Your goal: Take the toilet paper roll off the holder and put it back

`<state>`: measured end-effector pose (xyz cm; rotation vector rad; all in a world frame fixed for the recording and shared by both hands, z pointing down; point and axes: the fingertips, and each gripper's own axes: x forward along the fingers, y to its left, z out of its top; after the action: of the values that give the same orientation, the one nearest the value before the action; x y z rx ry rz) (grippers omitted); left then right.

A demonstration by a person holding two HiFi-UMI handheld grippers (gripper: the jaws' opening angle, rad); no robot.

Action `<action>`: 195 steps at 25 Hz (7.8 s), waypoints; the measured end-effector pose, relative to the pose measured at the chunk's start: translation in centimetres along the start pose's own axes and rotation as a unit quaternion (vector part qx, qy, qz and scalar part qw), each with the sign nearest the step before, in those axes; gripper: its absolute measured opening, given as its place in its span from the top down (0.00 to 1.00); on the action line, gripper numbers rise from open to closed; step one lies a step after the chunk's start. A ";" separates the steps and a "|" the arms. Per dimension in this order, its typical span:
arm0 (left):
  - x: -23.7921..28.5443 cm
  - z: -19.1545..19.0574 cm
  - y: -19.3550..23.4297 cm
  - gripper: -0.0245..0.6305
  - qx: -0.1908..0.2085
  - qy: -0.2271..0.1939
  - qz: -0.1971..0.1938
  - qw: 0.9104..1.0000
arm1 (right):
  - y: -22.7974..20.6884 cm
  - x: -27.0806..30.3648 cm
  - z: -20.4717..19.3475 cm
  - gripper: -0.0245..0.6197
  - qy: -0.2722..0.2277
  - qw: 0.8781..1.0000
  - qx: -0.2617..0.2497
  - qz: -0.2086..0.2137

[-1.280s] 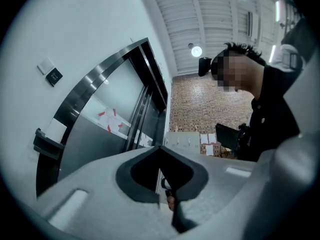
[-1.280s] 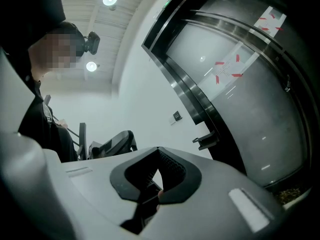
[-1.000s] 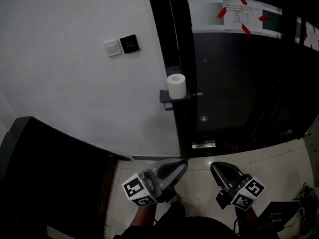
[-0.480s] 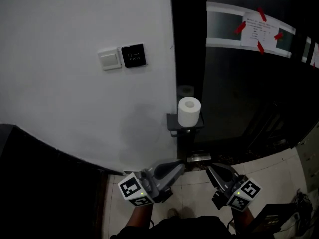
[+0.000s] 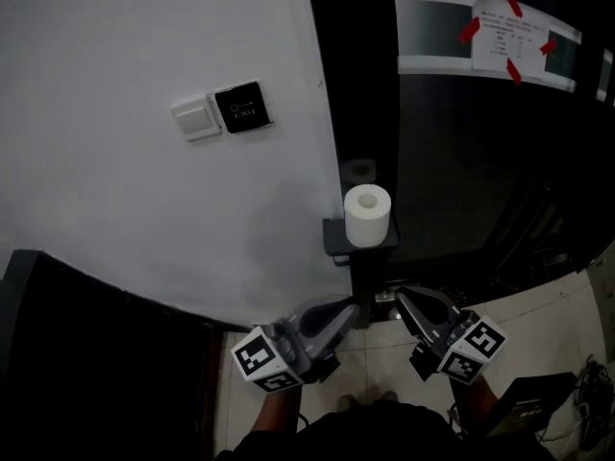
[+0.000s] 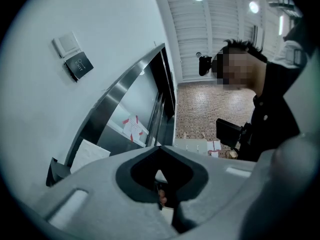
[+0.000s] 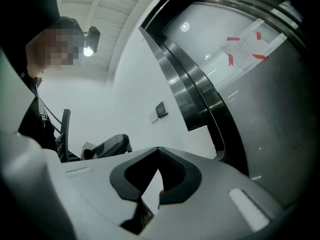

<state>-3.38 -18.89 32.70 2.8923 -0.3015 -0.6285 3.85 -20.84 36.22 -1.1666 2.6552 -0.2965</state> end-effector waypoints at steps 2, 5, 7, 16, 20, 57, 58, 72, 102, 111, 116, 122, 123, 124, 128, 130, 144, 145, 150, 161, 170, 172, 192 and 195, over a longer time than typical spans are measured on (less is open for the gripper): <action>0.5 0.0 0.4 0.96 0.001 -0.003 0.008 1.000 | -0.7 0.5 0.4 0.96 0.000 1.000 0.003 0.007; 1.2 -0.3 0.6 0.96 0.001 0.000 0.008 1.000 | -1.3 1.0 0.7 0.96 -0.002 1.000 0.001 0.012; 1.5 -0.5 0.9 0.96 0.001 0.003 0.006 1.000 | -1.7 1.3 0.7 0.96 -0.004 1.000 -0.002 0.012; 1.2 0.1 2.9 0.96 0.000 0.004 0.001 1.000 | -3.3 3.5 0.3 0.96 -0.005 1.000 -0.001 -0.002; 0.8 0.4 3.8 0.96 -0.002 0.006 0.004 1.000 | -4.4 4.9 -0.1 0.96 0.008 0.999 -0.023 -0.021; -3.0 0.8 6.1 0.96 -0.013 -0.010 0.048 0.999 | -13.3 16.1 -2.9 0.25 0.202 0.963 -0.136 -0.119; -2.9 0.8 6.1 0.96 -0.012 -0.009 0.049 0.999 | -13.3 16.1 -2.9 0.26 0.202 0.963 -0.137 -0.119; -1.7 0.6 5.4 0.96 -0.008 0.006 0.039 0.999 | -12.2 14.5 -0.9 0.28 0.162 0.973 -0.135 -0.090; 2.7 -1.3 2.1 0.96 0.007 0.034 -0.016 0.999 | -7.5 0.1 2.0 0.27 0.028 0.992 -0.110 -0.058; 2.8 -1.6 2.8 0.96 0.005 0.042 -0.011 0.999 | -9.0 -0.1 1.6 0.27 -0.003 0.997 -0.033 -0.064; 2.8 -1.8 3.0 0.96 0.003 0.045 -0.012 0.999 | -12.9 -2.1 -0.4 0.27 -0.072 0.979 0.170 -0.081; 2.8 -2.0 3.2 0.96 -0.001 0.051 -0.012 0.999 | -16.3 -3.5 -2.5 0.27 -0.159 0.919 0.353 -0.070; 2.9 -2.1 3.1 0.96 0.000 0.052 -0.012 0.999 | -16.9 -3.8 -3.0 0.27 -0.174 0.905 0.382 -0.070; 2.9 -2.2 3.1 0.96 0.000 0.054 -0.013 0.998 | -17.5 -4.1 -3.4 0.27 -0.186 0.892 0.407 -0.071; 2.8 -2.3 2.8 0.96 0.000 0.059 -0.011 0.998 | -18.7 -4.9 -4.5 0.27 -0.210 0.862 0.454 -0.080; 2.7 -2.2 2.9 0.96 0.000 0.059 -0.007 0.998 | -19.0 -4.9 -4.8 0.28 -0.210 0.858 0.461 -0.081; -1.0 -2.4 4.3 0.96 -0.013 0.056 0.049 0.997 | -24.3 1.2 -10.6 0.28 -0.187 0.826 0.517 -0.128; -1.4 -2.3 4.5 0.96 -0.013 0.055 0.055 0.997 | -24.4 1.6 -10.8 0.28 -0.186 0.825 0.519 -0.128; -3.2 -1.9 4.9 0.96 -0.012 0.050 0.079 0.996 | -23.7 3.5 -11.7 0.28 -0.178 0.822 0.527 -0.121; -5.8 -1.4 4.4 0.96 -0.005 0.047 0.105 0.993 | -18.2 8.7 -14.6 0.28 -0.140 0.817 0.553 -0.086; -8.1 -0.1 4.1 0.96 0.008 0.041 0.132 0.990 | -14.9 11.6 -16.3 0.27 -0.117 0.808 0.575 -0.054; -8.2 0.0 4.1 0.96 0.008 0.042 0.132 0.990 | -14.3 12.0 -16.4 0.28 -0.108 0.811 0.574 -0.034; -1.6 -0.3 3.3 0.96 0.000 0.025 0.045 0.999 | -5.9 1.2 -5.9 0.68 -0.072 0.931 0.343 0.105; -0.1 -0.3 2.7 0.96 0.000 0.019 0.027 0.999 | -5.1 0.5 -2.6 0.87 -0.061 0.969 0.220 0.095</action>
<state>-3.84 -21.45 33.53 2.8824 -0.3727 -0.5630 6.27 -24.34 40.03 -0.7587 2.3977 -0.7092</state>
